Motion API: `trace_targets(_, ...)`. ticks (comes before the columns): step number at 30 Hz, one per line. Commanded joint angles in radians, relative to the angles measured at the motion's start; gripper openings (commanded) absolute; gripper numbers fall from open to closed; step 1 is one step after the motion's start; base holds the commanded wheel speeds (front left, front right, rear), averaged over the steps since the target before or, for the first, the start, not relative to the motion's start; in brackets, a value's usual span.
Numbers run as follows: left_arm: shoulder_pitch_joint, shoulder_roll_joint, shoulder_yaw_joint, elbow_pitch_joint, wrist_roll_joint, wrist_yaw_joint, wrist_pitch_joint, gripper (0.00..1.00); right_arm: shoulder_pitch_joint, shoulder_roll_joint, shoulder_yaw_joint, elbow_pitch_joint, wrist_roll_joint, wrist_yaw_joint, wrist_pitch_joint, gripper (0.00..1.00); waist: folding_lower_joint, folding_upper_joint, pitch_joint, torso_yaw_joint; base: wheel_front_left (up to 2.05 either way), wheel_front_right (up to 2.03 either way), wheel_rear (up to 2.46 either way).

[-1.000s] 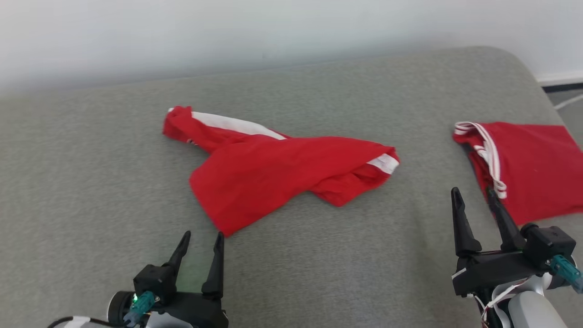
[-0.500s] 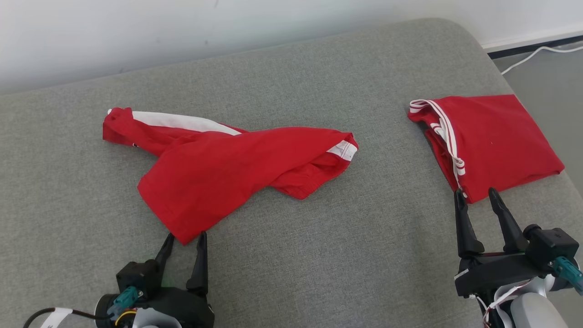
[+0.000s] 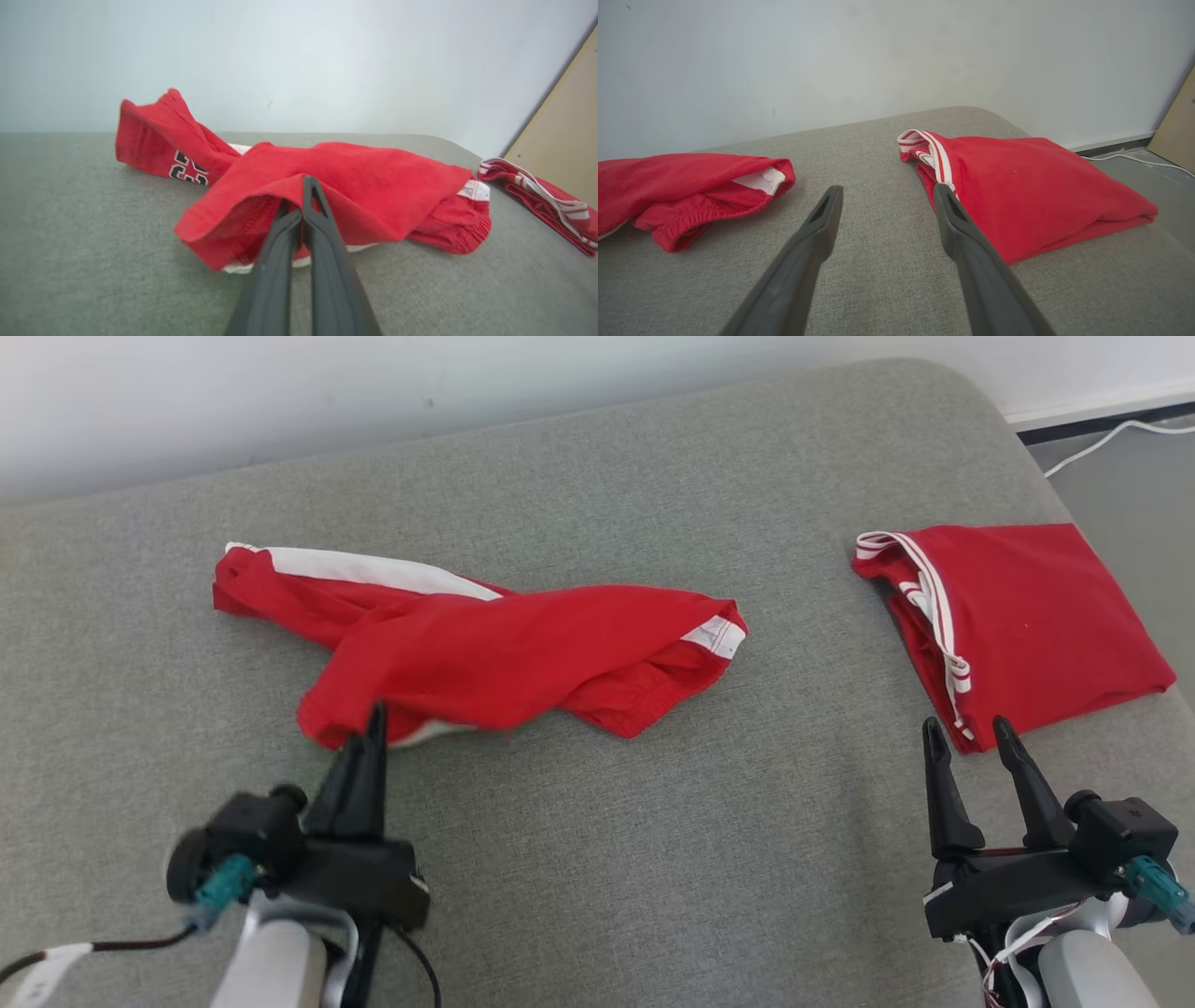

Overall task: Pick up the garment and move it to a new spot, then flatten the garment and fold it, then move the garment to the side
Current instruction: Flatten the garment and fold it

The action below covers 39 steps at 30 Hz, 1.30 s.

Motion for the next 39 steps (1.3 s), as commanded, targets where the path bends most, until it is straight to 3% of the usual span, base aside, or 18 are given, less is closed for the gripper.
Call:
trace_targets(1,-0.014,0.001,0.019,-0.031,0.026,-0.006,-0.004,0.00,0.006,0.003,-0.001,0.006,0.007,0.000,-0.004,1.00,-0.0001,-0.0001,0.005,0.005,0.00,0.00,0.00)
trace_targets(5,-0.048,0.006,0.051,-0.057,0.063,-0.017,-0.004,0.00,0.005,0.007,0.002,0.010,0.012,0.000,-0.004,1.00,-0.0001,-0.0001,0.012,0.010,0.00,0.00,0.00)
trace_targets(9,-0.122,0.033,0.089,0.001,0.093,-0.026,-0.004,0.00,-0.006,0.014,0.012,0.013,0.016,0.000,-0.004,1.00,-0.0001,-0.0001,0.025,0.008,0.00,0.00,0.00)
trace_targets(23,-0.443,0.178,0.126,0.445,0.149,-0.028,-0.003,0.00,-0.049,0.029,0.043,0.006,0.036,0.000,-0.004,1.00,-0.0001,-0.0001,0.126,-0.061,0.00,0.00,0.00)
trace_targets(24,-0.458,0.183,0.130,0.470,0.145,-0.023,-0.003,0.13,-0.053,0.030,0.045,0.005,0.036,0.000,-0.004,1.00,-0.0001,-0.0001,0.132,-0.064,0.00,0.00,0.00)
trace_targets(25,-0.470,0.186,0.133,0.488,0.144,-0.014,-0.003,0.47,-0.057,0.031,0.045,0.005,0.037,0.000,-0.004,1.00,-0.0001,-0.0001,0.135,-0.067,0.00,0.00,0.00)
trace_targets(26,-0.477,0.184,0.138,0.500,0.139,-0.008,-0.003,1.00,-0.060,0.031,0.045,0.006,0.036,0.000,-0.004,1.00,-0.0001,-0.0001,0.137,-0.068,0.00,0.00,0.00)
trace_targets(33,-0.404,0.138,0.161,0.431,0.107,0.002,-0.004,1.00,-0.060,0.027,0.031,0.013,0.026,0.000,-0.004,1.00,-0.0001,-0.0001,0.113,-0.038,0.00,0.00,0.00)
trace_targets(39,-0.270,0.091,0.170,0.315,0.096,-0.014,-0.003,1.00,-0.046,0.024,0.032,0.013,0.020,0.000,-0.004,1.00,-0.0001,-0.0001,0.068,-0.003,0.00,0.00,0.00)
